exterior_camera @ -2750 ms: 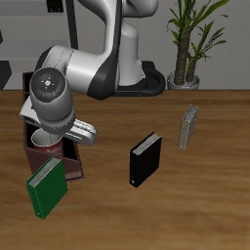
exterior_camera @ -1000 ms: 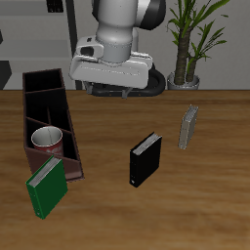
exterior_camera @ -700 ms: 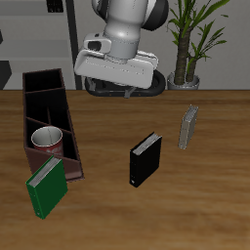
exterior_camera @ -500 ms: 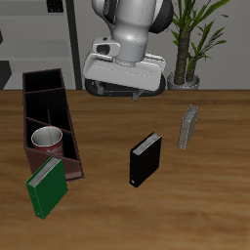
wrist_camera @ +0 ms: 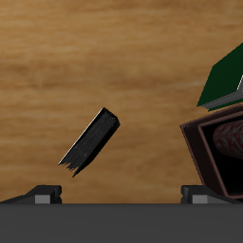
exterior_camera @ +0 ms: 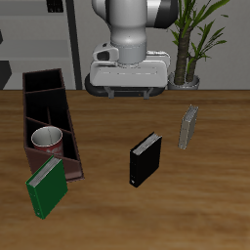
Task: Place the red mug into the right desk caddy's left compartment and place the black book into the right desk caddy's front compartment
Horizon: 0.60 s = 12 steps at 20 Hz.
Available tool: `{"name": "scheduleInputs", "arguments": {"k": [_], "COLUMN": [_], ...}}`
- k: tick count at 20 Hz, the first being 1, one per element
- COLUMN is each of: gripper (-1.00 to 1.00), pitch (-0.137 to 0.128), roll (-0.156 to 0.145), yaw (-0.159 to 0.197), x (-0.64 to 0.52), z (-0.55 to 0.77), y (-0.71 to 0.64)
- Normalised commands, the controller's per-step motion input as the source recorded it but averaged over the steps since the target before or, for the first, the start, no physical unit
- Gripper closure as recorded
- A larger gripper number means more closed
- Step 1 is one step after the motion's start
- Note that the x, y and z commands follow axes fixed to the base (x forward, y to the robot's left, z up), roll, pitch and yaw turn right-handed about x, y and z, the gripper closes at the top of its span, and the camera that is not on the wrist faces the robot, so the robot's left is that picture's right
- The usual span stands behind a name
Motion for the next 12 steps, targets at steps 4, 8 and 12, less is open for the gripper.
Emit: {"name": "scheduleInputs", "arguments": {"k": [4,8,12], "gripper": [-1.0,-1.0,-1.0], "pitch": [-0.028,-0.022,-0.016], "roll": [0.073,0.006,-0.048], "yaw": [-0.054,0.045,0.034], "x": [0.0,0.04,0.05], "z": [0.15,0.01,-0.01], "y": [-0.02,0.09,0.01]}}
